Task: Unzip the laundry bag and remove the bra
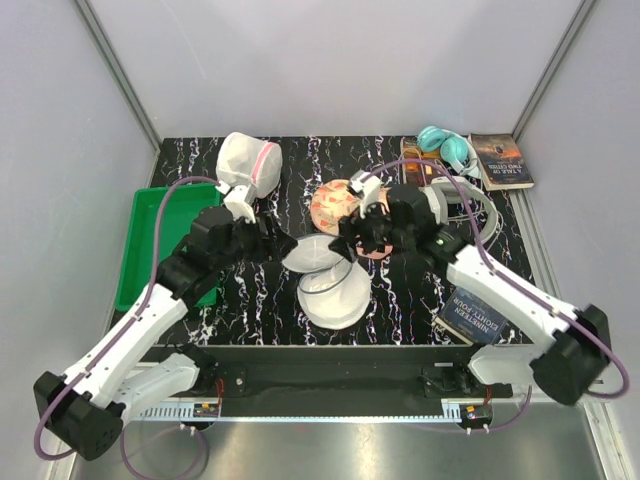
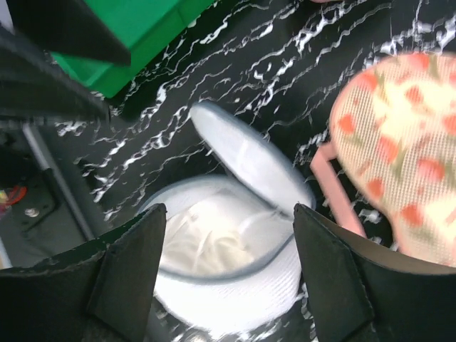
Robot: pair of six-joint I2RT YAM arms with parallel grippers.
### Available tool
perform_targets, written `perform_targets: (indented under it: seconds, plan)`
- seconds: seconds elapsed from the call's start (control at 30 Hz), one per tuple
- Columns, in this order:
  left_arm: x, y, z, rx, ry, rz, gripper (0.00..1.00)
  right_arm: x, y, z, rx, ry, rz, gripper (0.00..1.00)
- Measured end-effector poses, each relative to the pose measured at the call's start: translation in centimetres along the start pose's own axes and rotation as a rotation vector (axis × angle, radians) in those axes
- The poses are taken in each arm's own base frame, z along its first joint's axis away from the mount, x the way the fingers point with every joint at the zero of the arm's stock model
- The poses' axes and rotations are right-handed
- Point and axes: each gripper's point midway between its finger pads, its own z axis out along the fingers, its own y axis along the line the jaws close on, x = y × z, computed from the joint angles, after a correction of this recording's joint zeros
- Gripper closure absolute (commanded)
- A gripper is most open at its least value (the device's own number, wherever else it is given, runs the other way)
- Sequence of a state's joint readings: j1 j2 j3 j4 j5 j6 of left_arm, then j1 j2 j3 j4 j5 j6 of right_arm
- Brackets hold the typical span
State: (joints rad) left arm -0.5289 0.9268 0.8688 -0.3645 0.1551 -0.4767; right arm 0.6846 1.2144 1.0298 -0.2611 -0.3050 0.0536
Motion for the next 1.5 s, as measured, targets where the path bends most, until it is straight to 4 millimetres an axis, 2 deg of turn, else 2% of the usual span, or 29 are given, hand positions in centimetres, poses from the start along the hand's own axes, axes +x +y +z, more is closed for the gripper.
perform_targets:
  seconds: [0.17, 0.33, 0.43, 0.77, 1.07, 1.17, 1.2, 1.3, 1.33, 1.37, 1.5]
  plan:
    - [3.4, 1.6, 0.7, -0.026, 0.078, -0.053, 0.24, -1.6, -1.4, 5.2, -0.045, 0.015, -0.161, 0.19]
    - [6.1, 1.8, 1.7, 0.012, 0.132, -0.120, 0.24, -1.0, -2.3, 9.6, -0.125, 0.058, -0.251, 0.19]
    - [7.3, 1.9, 2.2, 0.029, 0.162, -0.147, 0.24, -0.2, -2.6, 11.3, -0.180, 0.078, -0.264, 0.20]
    - [10.9, 2.5, 4.1, 0.060, 0.242, -0.223, 0.24, 1.8, -2.9, 13.1, -0.299, 0.118, -0.223, 0.22]
    - [13.0, 2.6, 5.5, 0.097, 0.284, -0.289, 0.27, 2.4, -4.8, 13.6, -0.247, 0.135, -0.163, 0.21]
    - [14.1, 2.5, 6.1, 0.122, 0.316, -0.331, 0.41, 3.4, -5.0, 13.4, -0.221, 0.155, -0.117, 0.21]
    - [14.3, 2.3, 6.3, 0.133, 0.324, -0.344, 0.59, 3.9, -5.0, 13.2, -0.214, 0.165, -0.098, 0.22]
    - [14.7, 2.0, 6.7, 0.162, 0.336, -0.370, 0.84, 5.7, -4.6, 12.2, -0.207, 0.200, -0.032, 0.22]
    - [14.7, 1.8, 6.8, 0.174, 0.335, -0.374, 0.96, 6.1, -4.4, 11.8, -0.204, 0.208, -0.015, 0.22]
    - [14.7, 1.7, 6.9, 0.182, 0.334, -0.380, 1.00, 6.6, -4.2, 11.3, -0.201, 0.217, 0.008, 0.23]
    - [14.1, 1.2, 7.3, 0.215, 0.313, -0.381, 1.00, 7.4, -2.9, 9.0, -0.205, 0.229, 0.086, 0.25]
